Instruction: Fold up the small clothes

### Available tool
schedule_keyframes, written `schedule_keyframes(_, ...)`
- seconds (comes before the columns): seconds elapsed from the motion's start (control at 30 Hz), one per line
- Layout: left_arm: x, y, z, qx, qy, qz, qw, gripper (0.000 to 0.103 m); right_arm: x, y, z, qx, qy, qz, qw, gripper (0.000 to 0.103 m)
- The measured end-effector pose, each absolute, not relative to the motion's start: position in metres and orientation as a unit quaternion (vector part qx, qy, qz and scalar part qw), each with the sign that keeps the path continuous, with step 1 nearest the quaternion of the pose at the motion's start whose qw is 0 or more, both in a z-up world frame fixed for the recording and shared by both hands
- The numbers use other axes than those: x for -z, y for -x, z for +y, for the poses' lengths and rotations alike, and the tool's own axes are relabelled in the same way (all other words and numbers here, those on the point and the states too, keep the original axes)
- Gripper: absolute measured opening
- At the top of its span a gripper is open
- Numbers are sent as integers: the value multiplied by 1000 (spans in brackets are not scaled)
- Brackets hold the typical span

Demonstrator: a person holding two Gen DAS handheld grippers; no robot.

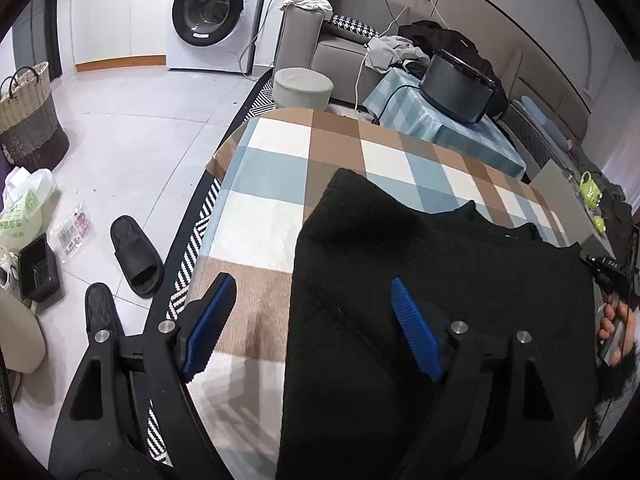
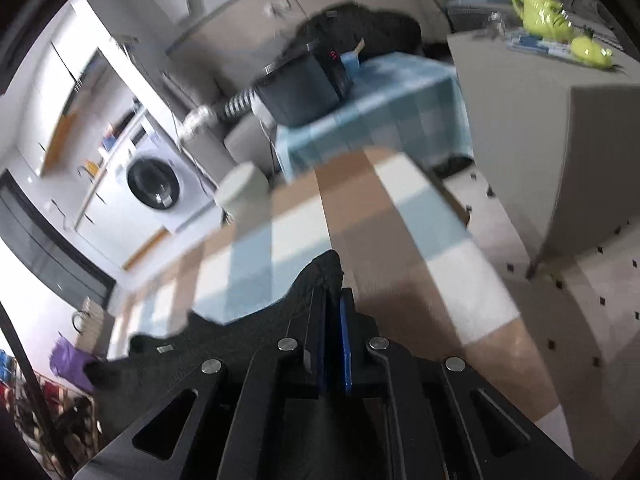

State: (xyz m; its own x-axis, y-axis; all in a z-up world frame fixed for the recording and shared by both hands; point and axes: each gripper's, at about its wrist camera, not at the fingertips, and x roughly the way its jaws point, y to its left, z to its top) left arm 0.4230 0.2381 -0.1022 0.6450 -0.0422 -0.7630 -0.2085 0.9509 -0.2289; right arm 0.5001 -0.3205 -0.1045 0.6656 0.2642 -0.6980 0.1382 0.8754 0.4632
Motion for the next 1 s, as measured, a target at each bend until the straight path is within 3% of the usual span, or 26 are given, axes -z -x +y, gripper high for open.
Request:
schedule_keyframes(0.03,104,-427,238,-49,147,422,893,78,106,-501,-320,-36,-251,411,876,18)
schedule_keyframes(0.1,109,-437,237,-49,142,427,892,78,108,-498,-323,-49,-274,413,867,40)
schedule_keyframes(0.2,115,-455,237,-53,141,429,891,74,108,-489,-320,-57,-269,417,867,47)
schedule_keyframes(0.23,116,-459,237,-51,144,427,891,68,108,-486,-319,-61,-265,421,865,47)
schedule_keyframes(0.3,118,-467,236,-42,149,417,895,34,108,-478,-316,-68,-260,423,865,49)
schedule_keyframes(0.37,117,-472,234,-32,151,406,901,10,107,-470,-314,-69,-250,427,866,50)
schedule_keyframes(0.43,111,-470,232,-26,147,386,910,7,107,-462,-314,-68,-242,430,867,50)
schedule_keyframes(0.57,101,-468,248,-45,177,358,916,7,105,-446,-317,-67,-242,428,868,50)
schedule_keyframes(0.73,106,-469,265,-81,202,383,897,8,103,-430,-322,-56,-250,436,863,50)
schedule_keyframes(0.83,103,-457,264,-66,207,389,895,19,101,-403,-323,-61,-257,437,860,50)
schedule_keyframes(0.9,97,-442,261,-64,202,390,896,38,101,-386,-323,-60,-261,440,857,50)
schedule_keyframes(1.0,87,-413,256,-62,208,385,897,55,105,-352,-324,-59,-273,444,851,52)
